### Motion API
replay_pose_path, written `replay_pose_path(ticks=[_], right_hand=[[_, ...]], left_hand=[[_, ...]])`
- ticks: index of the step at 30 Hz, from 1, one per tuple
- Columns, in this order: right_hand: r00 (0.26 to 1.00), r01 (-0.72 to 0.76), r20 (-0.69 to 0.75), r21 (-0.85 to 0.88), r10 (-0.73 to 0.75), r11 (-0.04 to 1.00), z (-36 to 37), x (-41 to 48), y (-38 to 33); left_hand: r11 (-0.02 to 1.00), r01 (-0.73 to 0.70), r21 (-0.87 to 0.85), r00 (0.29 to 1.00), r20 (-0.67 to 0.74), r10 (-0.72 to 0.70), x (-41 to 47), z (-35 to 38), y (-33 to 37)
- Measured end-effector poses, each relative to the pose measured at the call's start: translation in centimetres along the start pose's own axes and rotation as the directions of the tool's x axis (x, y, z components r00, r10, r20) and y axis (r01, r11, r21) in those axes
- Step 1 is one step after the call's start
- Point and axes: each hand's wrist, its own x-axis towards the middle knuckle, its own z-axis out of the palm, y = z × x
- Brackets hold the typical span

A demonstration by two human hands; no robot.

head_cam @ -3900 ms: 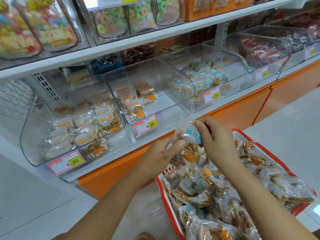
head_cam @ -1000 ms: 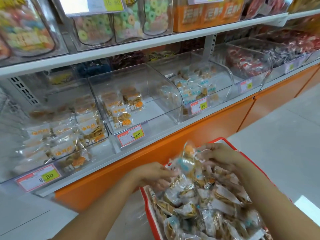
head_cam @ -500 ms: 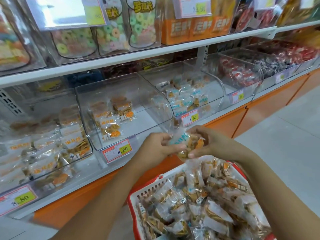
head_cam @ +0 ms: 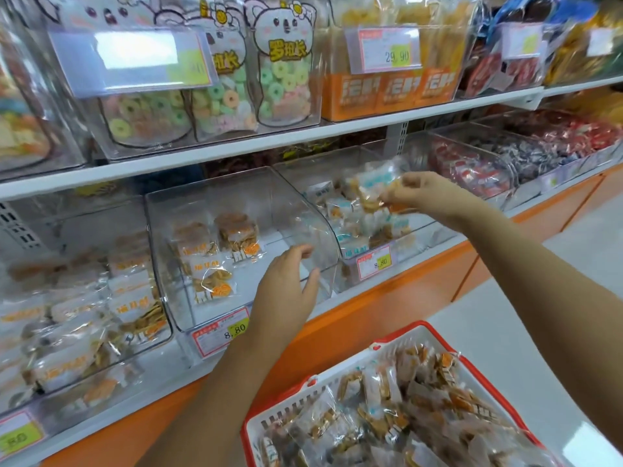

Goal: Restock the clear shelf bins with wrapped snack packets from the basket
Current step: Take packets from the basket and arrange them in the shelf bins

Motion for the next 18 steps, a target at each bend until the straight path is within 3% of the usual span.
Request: replay_pose_path(ticks=[3, 8, 10, 13, 17, 18], right_hand=[[0.986, -0.166, -0.036, -0.053, 0.164, 0.985, -1.3, 3.4, 2.3], [0.897, -0.334, 0.179, -0.327, 0.405, 0.884, -1.2, 6.8, 5.4], [0.873, -0.329, 0.180, -0.467, 0.453, 0.821, -0.9, 7.8, 5.7], [0.901, -0.239, 0.065, -0.749, 0.428, 0.618, -0.5, 8.6, 5.8], [0.863, -0.273, 0.081, -0.757, 0.500, 0.594, 0.1, 8.6, 5.7], [0.855, -0.259, 0.075, -0.796, 0.513, 0.547, 0.3, 8.5, 5.6]], left_hand=[[0.989, -0.036, 0.143, 0.998, 0.061, 0.027, 0.1, 0.5, -1.2], [0.972, -0.099, 0.214, 0.991, 0.114, 0.075, 0.3, 0.8, -2.0], [0.970, -0.108, 0.219, 0.989, 0.118, 0.083, 0.5, 0.8, -2.1], [0.962, -0.115, 0.247, 0.989, 0.124, 0.086, 0.5, 0.9, -2.0], [0.963, -0.122, 0.242, 0.988, 0.125, 0.094, 0.3, 0.8, -2.1], [0.964, -0.129, 0.233, 0.987, 0.125, 0.102, 0.3, 0.7, -2.2]])
